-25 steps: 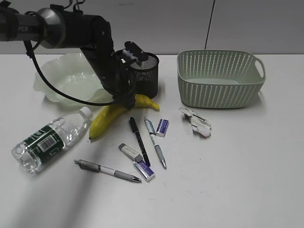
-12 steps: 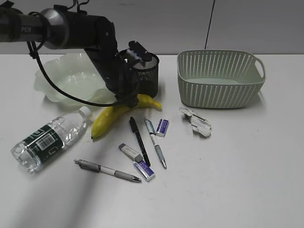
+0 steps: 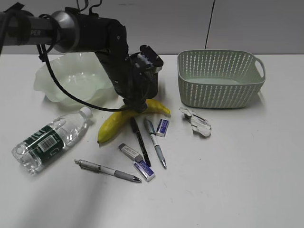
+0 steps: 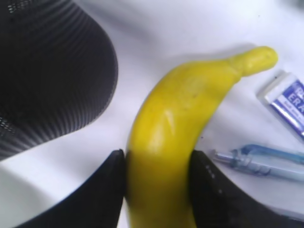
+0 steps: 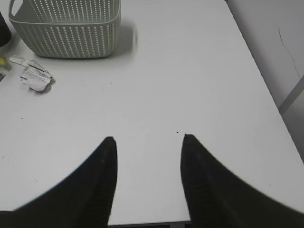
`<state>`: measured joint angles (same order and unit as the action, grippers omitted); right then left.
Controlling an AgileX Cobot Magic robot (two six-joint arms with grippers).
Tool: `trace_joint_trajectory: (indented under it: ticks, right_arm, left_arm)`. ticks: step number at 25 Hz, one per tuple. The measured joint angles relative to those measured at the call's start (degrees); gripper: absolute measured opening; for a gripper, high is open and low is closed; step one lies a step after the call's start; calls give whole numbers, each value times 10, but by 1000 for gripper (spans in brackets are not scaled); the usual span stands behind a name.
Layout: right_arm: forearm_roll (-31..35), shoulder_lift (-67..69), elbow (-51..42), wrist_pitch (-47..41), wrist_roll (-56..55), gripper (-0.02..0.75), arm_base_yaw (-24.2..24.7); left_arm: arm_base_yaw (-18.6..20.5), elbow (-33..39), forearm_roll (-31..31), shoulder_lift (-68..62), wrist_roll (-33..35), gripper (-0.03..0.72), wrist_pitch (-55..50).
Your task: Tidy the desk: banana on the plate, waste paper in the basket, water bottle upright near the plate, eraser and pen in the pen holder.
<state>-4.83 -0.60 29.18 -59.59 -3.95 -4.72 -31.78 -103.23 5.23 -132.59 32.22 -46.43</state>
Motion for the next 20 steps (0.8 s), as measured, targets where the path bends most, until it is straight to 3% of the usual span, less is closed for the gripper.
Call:
trace_joint_trajectory:
  ticks: [13,20]
  right_arm:
    - [0,0,0,0,0,360,0]
    - [0,0,0,0,0,360,0]
  left_arm:
    - [-3,0,8,74,-3,316,-58]
    - [12,0,-47,148,-74,316,-79]
